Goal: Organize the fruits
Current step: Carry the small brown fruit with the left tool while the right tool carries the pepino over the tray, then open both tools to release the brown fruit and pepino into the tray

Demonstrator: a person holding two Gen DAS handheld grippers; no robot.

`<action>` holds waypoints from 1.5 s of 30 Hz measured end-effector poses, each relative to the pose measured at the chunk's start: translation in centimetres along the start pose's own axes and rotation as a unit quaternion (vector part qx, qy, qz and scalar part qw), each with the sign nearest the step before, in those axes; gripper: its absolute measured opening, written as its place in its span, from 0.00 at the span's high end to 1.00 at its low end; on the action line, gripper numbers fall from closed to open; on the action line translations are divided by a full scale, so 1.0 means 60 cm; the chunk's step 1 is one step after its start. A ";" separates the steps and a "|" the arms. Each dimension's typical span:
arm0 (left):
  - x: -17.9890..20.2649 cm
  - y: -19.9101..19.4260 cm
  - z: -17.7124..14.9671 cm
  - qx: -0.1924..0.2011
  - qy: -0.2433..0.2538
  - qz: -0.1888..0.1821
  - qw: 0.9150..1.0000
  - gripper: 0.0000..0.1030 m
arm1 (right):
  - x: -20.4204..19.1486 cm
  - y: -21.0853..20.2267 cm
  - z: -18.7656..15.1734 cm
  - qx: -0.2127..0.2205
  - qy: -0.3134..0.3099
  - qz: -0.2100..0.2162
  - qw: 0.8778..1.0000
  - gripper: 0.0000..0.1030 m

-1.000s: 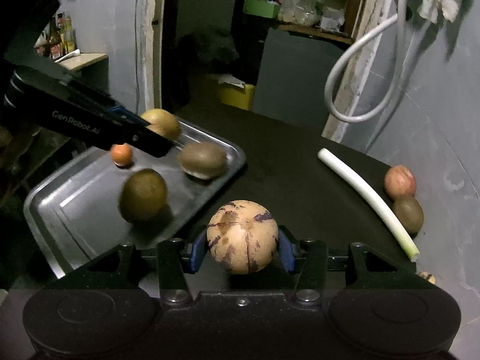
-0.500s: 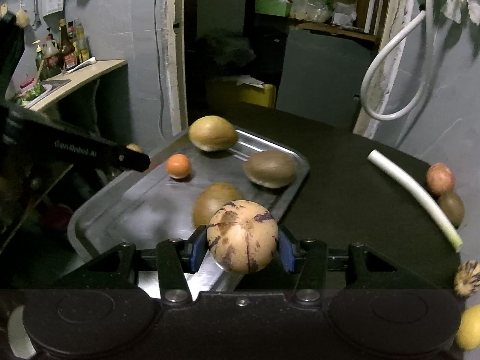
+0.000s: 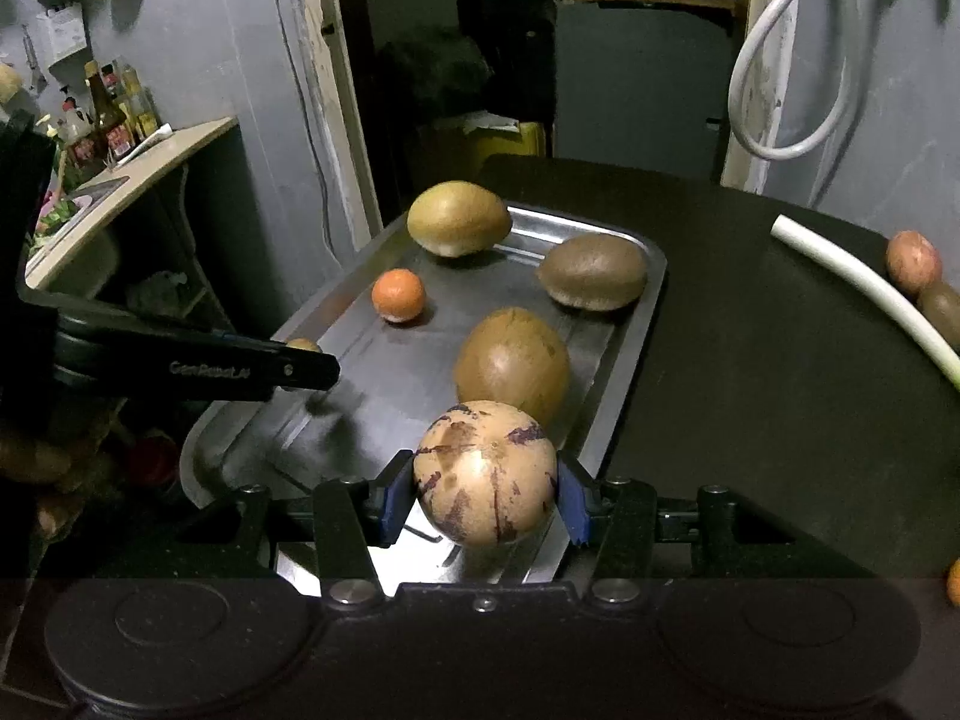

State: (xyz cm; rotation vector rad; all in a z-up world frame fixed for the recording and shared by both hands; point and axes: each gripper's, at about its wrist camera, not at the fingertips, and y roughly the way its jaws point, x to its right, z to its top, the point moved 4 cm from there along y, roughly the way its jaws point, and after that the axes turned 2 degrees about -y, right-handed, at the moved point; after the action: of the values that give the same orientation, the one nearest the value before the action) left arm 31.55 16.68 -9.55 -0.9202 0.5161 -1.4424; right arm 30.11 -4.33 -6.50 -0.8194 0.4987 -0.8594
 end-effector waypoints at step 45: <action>0.004 0.008 0.008 0.027 0.032 -0.040 0.998 0.19 | -0.027 0.027 -0.015 0.007 -0.050 -0.054 0.997 0.27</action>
State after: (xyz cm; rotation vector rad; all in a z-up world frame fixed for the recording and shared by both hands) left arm 32.27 16.48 -9.58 -0.8621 0.4898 -1.5543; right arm 29.33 -2.77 -8.24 -0.8774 0.3626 -0.9165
